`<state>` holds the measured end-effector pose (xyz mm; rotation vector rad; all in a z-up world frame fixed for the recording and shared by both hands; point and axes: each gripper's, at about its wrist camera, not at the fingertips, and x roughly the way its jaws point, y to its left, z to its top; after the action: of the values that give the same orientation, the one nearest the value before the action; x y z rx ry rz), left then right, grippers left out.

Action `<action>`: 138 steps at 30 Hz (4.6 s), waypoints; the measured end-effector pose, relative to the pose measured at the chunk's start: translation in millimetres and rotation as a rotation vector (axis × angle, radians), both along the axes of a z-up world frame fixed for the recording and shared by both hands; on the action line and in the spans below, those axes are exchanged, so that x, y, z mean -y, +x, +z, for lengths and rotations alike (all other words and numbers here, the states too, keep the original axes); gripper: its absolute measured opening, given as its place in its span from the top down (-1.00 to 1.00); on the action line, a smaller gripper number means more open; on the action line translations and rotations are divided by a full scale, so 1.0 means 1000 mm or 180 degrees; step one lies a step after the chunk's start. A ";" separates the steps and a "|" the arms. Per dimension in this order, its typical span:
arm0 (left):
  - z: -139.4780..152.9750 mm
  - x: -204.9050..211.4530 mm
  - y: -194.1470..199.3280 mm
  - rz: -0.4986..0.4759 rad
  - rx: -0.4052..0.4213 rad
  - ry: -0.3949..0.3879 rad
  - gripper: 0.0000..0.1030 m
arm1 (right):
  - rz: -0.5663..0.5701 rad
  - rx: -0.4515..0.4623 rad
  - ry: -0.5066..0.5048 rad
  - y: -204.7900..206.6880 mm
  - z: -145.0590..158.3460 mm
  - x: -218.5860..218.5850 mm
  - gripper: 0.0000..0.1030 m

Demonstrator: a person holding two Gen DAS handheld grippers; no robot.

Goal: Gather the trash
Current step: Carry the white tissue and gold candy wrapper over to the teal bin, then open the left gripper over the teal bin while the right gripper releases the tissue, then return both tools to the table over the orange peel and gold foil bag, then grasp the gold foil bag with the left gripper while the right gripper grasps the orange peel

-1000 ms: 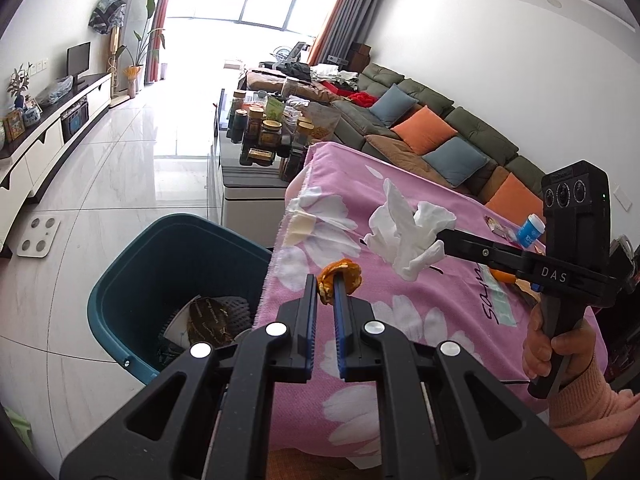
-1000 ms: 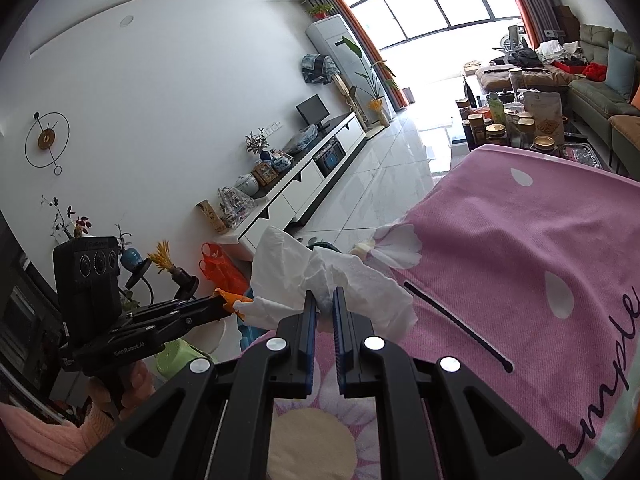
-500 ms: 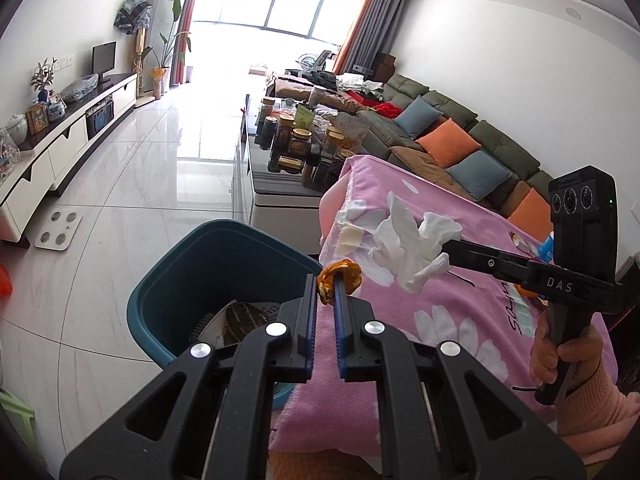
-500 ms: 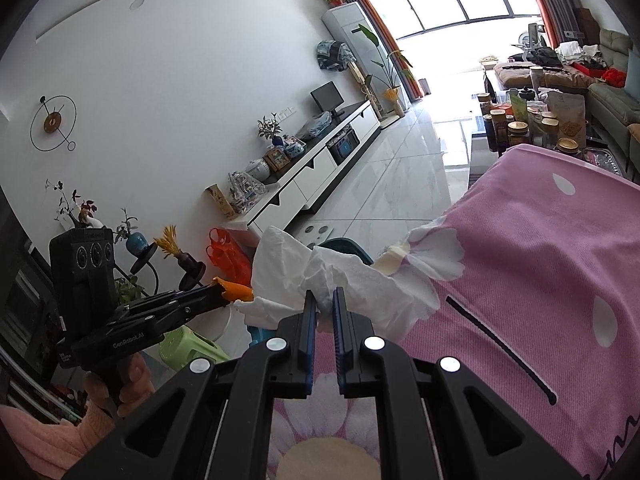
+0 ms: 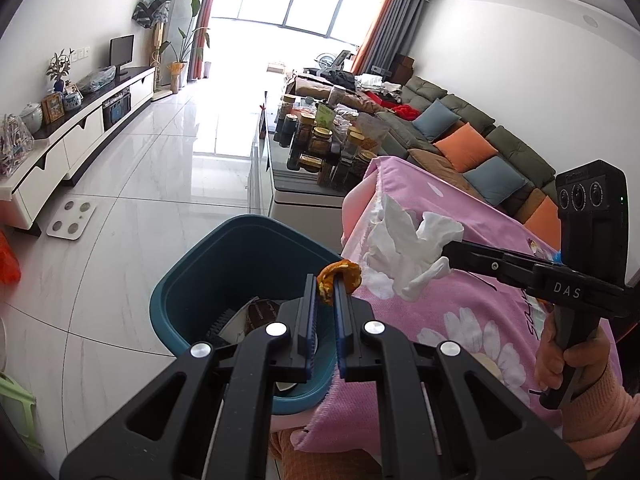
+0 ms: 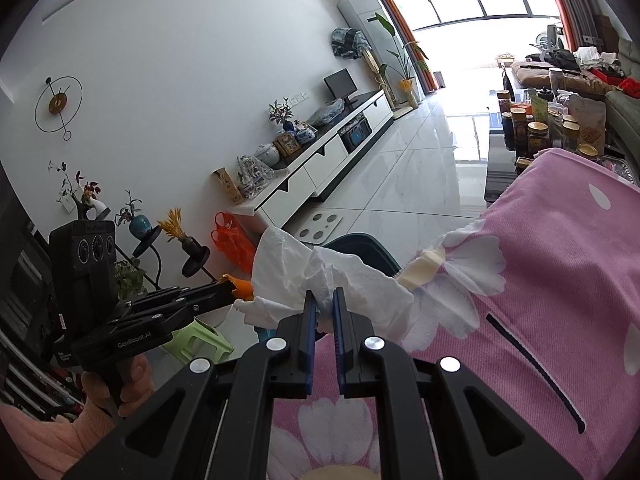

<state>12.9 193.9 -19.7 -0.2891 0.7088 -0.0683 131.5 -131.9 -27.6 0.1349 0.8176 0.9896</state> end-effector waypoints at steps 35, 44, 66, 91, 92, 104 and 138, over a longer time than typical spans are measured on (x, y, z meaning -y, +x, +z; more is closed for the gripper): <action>-0.053 -0.021 0.032 0.0383 -0.0340 -0.0069 0.83 | 0.0244 -0.0084 -0.0487 0.015 -0.023 -0.086 0.82; -0.076 -0.028 0.048 0.0438 -0.0469 -0.0156 0.75 | 0.0185 -0.0205 -0.0589 0.021 -0.033 -0.092 0.70; -0.036 0.084 0.046 -0.0557 0.0072 -0.0059 0.09 | -0.0481 0.0131 -0.0204 -0.026 0.009 0.068 0.29; -0.051 0.318 0.062 -0.2148 -0.0108 -0.0046 0.06 | -0.2385 -0.0231 -0.0338 -0.049 -0.044 0.333 0.20; -0.051 0.319 0.061 -0.2172 -0.0118 -0.0051 0.06 | -0.2362 -0.0267 -0.0332 -0.048 -0.048 0.333 0.20; -0.061 0.330 0.056 -0.2407 -0.0283 -0.0196 -0.07 | -0.1568 -0.0453 -0.0111 -0.069 -0.056 0.277 0.22; -0.086 0.356 0.083 -0.2461 -0.0709 -0.0619 0.91 | -0.1818 -0.0341 -0.0196 -0.026 -0.055 0.281 0.68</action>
<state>95.9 -162.3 -105.8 -0.1951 1.0063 -0.8542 105.5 -413.0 -82.6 0.3497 0.8416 0.4211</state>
